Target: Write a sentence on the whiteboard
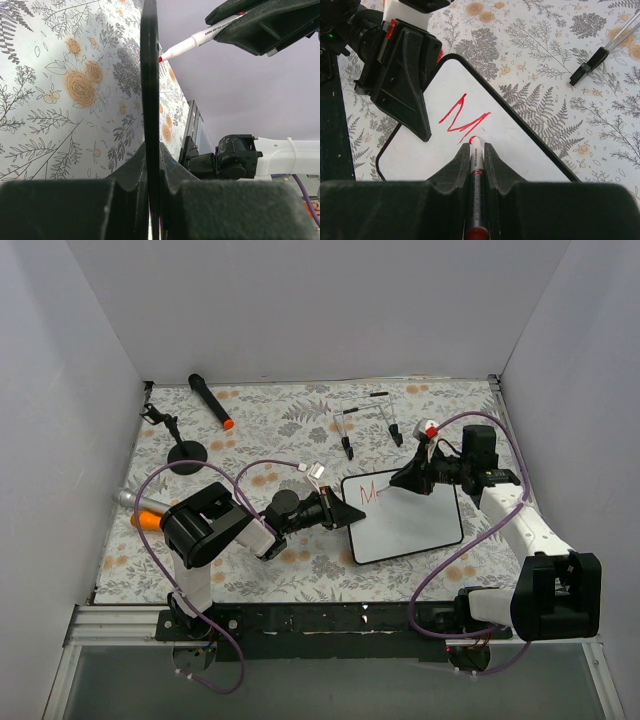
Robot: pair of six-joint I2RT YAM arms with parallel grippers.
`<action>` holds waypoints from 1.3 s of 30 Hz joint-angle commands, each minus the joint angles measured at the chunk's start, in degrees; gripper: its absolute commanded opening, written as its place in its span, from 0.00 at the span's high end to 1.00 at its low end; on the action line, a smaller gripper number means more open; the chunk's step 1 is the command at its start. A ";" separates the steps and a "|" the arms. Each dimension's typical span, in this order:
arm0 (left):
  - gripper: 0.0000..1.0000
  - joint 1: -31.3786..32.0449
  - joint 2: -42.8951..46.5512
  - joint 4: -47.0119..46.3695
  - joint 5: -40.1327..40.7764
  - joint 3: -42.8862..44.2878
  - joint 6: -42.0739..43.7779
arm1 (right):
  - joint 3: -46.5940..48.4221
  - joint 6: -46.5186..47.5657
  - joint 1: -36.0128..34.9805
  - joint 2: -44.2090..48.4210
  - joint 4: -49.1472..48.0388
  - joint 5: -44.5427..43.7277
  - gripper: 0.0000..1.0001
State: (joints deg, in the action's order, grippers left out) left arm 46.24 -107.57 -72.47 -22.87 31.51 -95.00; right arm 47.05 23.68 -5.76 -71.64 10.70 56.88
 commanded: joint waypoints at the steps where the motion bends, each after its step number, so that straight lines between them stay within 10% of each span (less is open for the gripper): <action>1: 1.00 0.61 0.43 -6.63 -1.03 1.45 1.22 | 1.21 -0.04 1.01 0.88 -3.23 -3.44 0.99; 39: 1.00 0.61 0.52 -5.84 -1.12 1.89 1.57 | 2.08 5.94 0.22 1.33 5.74 1.04 0.99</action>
State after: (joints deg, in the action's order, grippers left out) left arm 46.26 -107.59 -72.49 -22.90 31.59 -94.89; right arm 47.05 31.22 -5.10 -69.65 19.33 56.51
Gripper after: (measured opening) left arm 0.045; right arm 0.183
